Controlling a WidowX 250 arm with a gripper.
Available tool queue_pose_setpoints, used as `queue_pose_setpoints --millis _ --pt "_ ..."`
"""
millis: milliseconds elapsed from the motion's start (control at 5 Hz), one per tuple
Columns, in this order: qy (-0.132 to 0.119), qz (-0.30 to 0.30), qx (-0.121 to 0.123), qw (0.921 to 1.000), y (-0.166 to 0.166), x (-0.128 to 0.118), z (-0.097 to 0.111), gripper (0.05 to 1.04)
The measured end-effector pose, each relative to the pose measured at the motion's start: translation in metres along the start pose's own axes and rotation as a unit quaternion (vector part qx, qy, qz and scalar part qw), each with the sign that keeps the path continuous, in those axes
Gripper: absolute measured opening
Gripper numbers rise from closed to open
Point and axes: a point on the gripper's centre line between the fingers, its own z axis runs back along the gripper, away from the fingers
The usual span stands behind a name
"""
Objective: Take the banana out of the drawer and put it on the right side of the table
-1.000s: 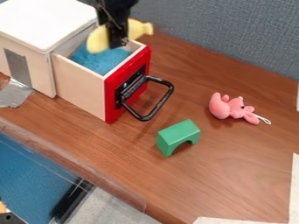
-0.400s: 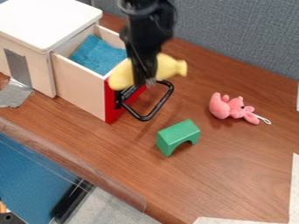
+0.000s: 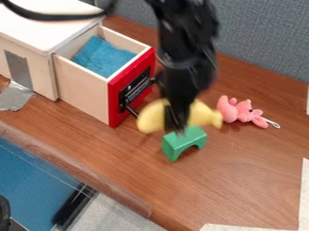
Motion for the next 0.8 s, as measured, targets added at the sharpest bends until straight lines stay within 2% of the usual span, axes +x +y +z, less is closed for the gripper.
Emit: queue_pose_setpoints --millis 200,400,800 --pt "0.02 -0.026 -0.01 0.9994 -0.019 0.011 -0.024 0.543" --pt "0.024 -0.04 -0.014 0.9988 -0.027 0.023 -0.043 0.543" --pt "0.031 -0.071 -0.029 0.9965 -0.055 0.044 -0.066 0.543"
